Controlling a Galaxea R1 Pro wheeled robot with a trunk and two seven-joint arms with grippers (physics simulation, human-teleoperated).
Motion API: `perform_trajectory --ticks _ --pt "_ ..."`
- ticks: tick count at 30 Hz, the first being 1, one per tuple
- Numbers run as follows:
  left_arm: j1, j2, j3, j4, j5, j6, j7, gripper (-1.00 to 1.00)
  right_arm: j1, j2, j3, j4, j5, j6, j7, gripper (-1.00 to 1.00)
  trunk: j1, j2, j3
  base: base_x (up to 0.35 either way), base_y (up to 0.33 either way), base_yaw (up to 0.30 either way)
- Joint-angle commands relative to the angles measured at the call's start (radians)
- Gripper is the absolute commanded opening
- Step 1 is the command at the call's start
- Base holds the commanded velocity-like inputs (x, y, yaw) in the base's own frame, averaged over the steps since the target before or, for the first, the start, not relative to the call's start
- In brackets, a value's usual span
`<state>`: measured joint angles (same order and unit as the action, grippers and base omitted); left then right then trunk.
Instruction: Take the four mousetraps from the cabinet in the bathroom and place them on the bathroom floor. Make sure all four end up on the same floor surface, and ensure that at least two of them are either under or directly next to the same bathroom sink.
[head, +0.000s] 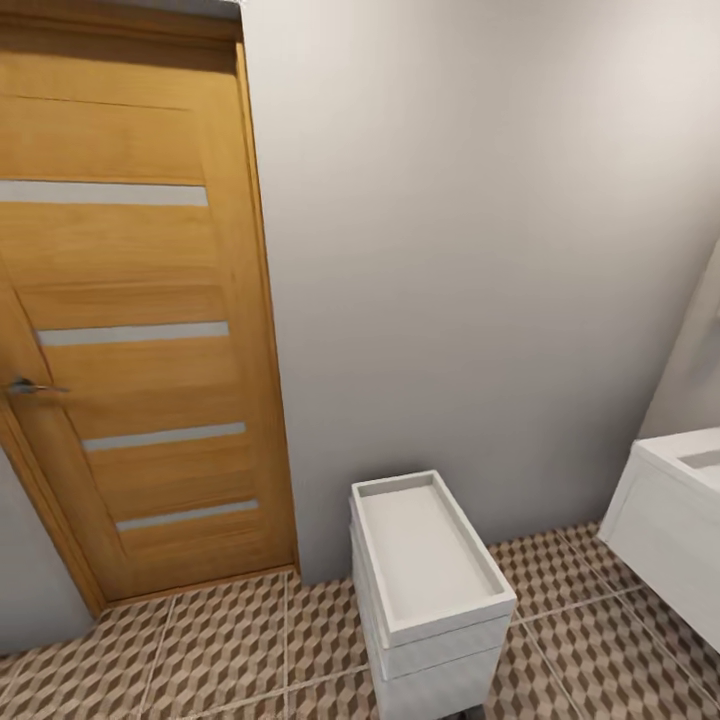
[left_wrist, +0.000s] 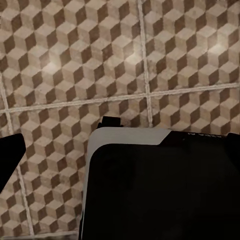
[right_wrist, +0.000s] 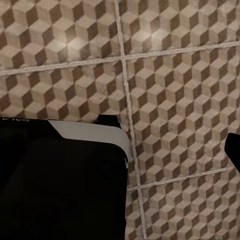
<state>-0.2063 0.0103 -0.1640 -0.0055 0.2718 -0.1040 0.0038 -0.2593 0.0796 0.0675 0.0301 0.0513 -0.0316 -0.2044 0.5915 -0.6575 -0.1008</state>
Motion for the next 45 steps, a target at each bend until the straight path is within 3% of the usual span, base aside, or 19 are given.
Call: perform_trajectory --ticks 1,45 --pt "-0.001 -0.001 -0.009 0.001 0.008 -0.004 0.001 1.0 -0.002 0.0 0.006 0.003 0.005 -0.003 -0.005 1.0 0.0 -0.001 -0.002 0.0 0.0 0.285" --pt "-0.001 0.008 -0.019 -0.01 -0.005 -0.016 0.001 1.0 -0.002 0.002 0.006 0.002 0.012 -0.01 -0.004 1.0 0.0 -0.001 -0.002 0.0 0.0 0.285"
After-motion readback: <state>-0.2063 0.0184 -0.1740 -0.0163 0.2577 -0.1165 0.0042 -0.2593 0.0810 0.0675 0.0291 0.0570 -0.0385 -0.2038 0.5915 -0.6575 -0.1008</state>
